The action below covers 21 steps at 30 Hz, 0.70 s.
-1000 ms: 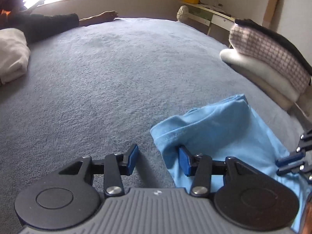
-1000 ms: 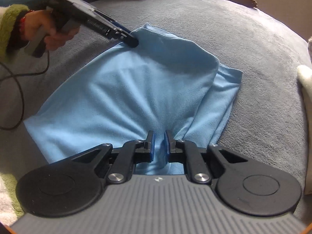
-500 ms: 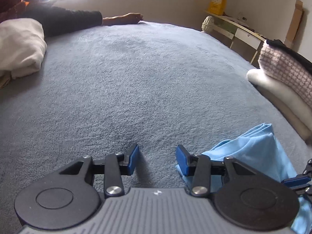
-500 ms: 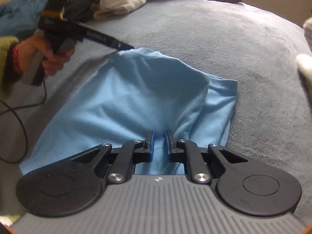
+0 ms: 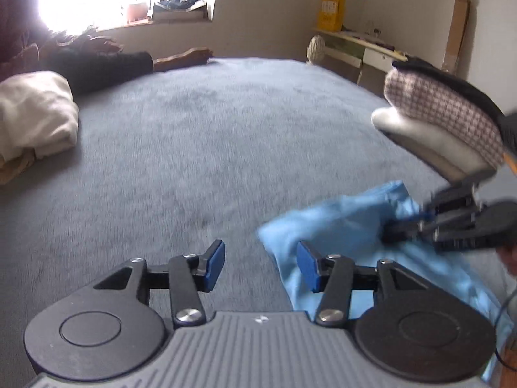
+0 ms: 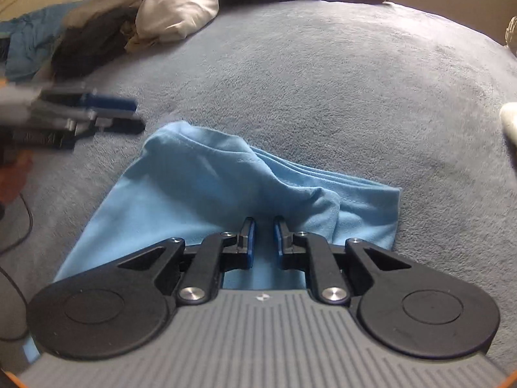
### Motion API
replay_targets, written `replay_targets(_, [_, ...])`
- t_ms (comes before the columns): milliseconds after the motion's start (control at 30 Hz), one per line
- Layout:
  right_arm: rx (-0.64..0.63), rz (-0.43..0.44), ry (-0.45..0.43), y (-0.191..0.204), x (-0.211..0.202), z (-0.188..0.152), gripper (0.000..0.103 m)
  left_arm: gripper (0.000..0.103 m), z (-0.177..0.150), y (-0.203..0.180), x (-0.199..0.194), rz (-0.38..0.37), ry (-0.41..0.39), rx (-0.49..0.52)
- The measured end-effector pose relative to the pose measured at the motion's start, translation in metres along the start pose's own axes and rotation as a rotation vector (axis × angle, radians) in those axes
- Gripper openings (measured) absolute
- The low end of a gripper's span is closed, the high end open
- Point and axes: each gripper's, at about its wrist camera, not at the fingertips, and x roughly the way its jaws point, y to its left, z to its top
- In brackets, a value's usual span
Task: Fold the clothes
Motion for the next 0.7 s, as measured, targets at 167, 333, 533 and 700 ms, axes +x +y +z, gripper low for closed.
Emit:
replay_targets(167, [0.016, 0.111, -0.066, 0.016, -0.008, 0.026, 0.011, 0.051, -0.025, -0.016, 0.001, -0.034, 0.100, 0.012])
replay_targets(333, [0.087, 0.080, 0.006, 0.016, 0.043, 0.040, 0.010, 0.051, -0.033, -0.028, 0.000, 0.010, 0.099, 0.040])
replay_targets(533, [0.123, 0.083, -0.031, 0.023, 0.026, 0.045, 0.011, 0.051, -0.033, -0.024, -0.006, 0.026, 0.117, 0.027])
replay_targets(700, [0.108, 0.181, -0.003, 0.042, 0.049, 0.054, 0.011, 0.051, -0.033, -0.023, -0.006, 0.030, 0.125, 0.015])
